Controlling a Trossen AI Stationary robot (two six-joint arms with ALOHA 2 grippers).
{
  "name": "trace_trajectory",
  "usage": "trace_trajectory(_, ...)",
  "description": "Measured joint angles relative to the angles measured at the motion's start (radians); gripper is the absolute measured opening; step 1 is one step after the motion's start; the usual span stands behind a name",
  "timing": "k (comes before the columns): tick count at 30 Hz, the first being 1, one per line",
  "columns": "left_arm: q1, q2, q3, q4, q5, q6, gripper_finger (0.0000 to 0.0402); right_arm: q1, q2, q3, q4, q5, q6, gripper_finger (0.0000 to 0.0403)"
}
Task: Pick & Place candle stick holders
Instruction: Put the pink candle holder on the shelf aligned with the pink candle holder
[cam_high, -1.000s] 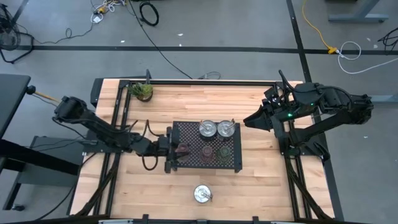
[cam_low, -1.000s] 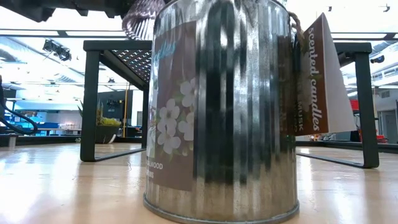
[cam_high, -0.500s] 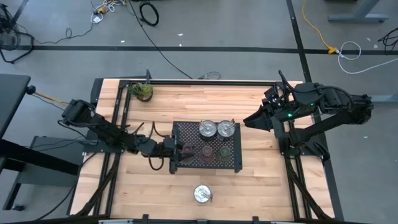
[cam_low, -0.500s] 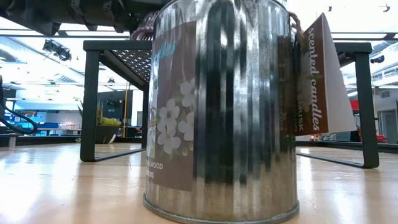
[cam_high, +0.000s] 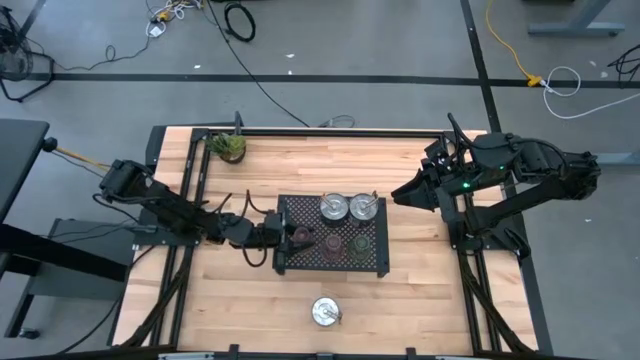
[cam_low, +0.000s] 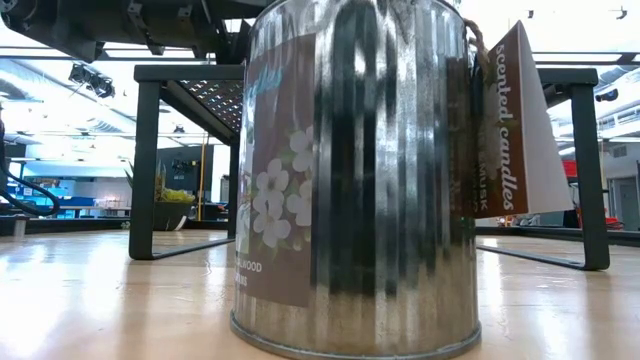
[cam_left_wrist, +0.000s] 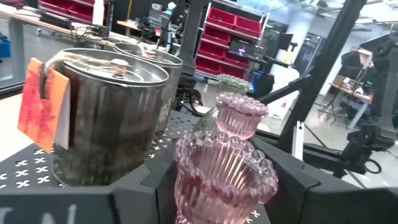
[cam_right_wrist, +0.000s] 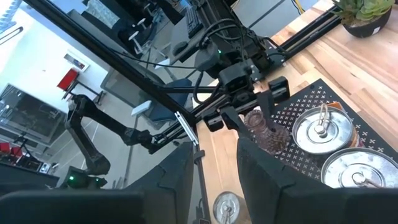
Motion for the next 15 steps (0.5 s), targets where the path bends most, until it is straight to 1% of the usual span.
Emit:
trace_trajectory(5,-0.001,0.0,0.0,0.004,0.039,-0.015,0.0171,0.0,0.0,0.0,0.0,0.001,-0.003,0.0123)
trace_trajectory(15,-0.001,0.0,0.0,0.019,0.041,-0.027,0.0177,0.0,0.001,0.0,0.0,0.002,-0.008,0.0123)
